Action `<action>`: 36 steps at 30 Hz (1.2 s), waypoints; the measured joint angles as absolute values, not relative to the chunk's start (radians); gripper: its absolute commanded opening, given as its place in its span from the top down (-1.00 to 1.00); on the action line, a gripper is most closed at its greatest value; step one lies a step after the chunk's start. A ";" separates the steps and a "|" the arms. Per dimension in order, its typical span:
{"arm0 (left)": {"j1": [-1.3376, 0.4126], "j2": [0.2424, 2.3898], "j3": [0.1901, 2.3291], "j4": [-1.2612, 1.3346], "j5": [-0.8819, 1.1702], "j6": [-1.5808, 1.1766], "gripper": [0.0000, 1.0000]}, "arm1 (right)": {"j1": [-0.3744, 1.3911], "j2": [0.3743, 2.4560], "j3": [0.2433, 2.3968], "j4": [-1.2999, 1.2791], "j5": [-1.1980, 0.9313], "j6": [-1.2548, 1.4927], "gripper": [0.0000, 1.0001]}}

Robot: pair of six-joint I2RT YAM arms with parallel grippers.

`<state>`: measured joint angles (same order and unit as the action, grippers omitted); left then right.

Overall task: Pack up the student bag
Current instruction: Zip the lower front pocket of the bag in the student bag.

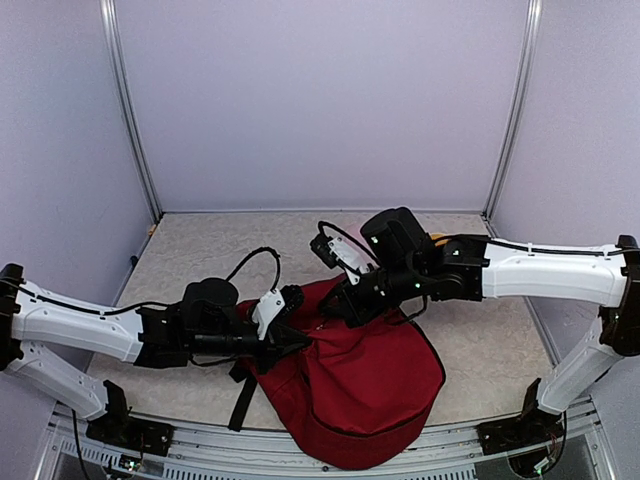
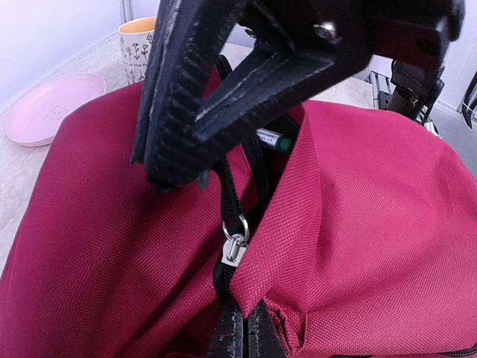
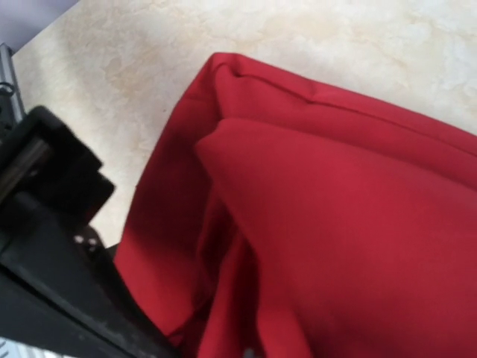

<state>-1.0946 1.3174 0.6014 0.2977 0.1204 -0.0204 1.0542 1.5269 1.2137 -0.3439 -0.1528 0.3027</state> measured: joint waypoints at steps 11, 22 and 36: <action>-1.095 1.177 0.568 0.226 0.096 -0.042 1.00 | 0.885 1.370 1.095 -0.367 -0.087 0.339 1.00; -1.099 1.000 0.526 0.134 0.013 -0.070 1.00 | 0.667 1.237 0.841 -0.298 -0.161 0.365 1.00; -1.055 1.000 0.521 0.099 -0.010 -0.110 -0.39 | 0.631 1.245 0.780 -0.213 -0.268 0.368 -0.43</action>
